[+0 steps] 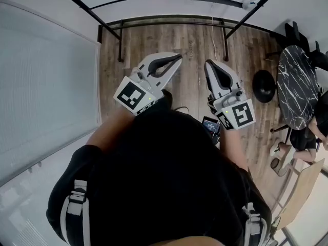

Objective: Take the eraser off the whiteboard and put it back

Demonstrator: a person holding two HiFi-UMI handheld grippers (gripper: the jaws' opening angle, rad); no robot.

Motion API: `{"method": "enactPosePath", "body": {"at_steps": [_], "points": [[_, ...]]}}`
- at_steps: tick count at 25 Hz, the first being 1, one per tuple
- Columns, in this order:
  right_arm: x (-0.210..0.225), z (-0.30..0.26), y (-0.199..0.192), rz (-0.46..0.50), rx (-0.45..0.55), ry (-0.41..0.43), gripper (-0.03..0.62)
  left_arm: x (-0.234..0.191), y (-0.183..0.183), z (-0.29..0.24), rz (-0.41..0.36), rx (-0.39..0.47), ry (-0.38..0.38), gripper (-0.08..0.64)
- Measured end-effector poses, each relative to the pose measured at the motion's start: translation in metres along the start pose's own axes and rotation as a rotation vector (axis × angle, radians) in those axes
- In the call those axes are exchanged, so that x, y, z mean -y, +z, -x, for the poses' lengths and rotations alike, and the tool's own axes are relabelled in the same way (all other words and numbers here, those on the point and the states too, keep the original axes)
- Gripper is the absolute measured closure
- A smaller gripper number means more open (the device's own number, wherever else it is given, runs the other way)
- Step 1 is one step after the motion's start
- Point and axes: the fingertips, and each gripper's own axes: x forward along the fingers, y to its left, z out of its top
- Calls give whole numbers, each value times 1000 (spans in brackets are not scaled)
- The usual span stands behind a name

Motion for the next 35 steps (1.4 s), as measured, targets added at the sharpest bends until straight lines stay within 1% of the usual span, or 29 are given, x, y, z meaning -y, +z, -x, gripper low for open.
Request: {"method": "enactPosePath", "body": {"at_steps": [11, 15, 18, 21, 24, 28, 35], "points": [[0, 7, -9, -58, 4, -22, 589, 11, -2, 6, 2, -14, 13, 554], [9, 7, -11, -80, 4, -44, 589, 9, -5, 0, 6, -20, 2, 554], [18, 2, -14, -70, -15, -68, 589, 1, -6, -9, 11, -20, -13, 554], [32, -10, -16, -62, -23, -84, 589, -15, -7, -23, 10, -13, -27, 554], [49, -29, -20, -58, -31, -95, 589, -39, -10, -39, 14, -2, -40, 554], [61, -56, -12, -46, -40, -103, 589, -68, -1, -48, 16, 12, -50, 554], [90, -117, -7, -29, -52, -117, 589, -134, 3, -70, 25, 24, -70, 554]]}}
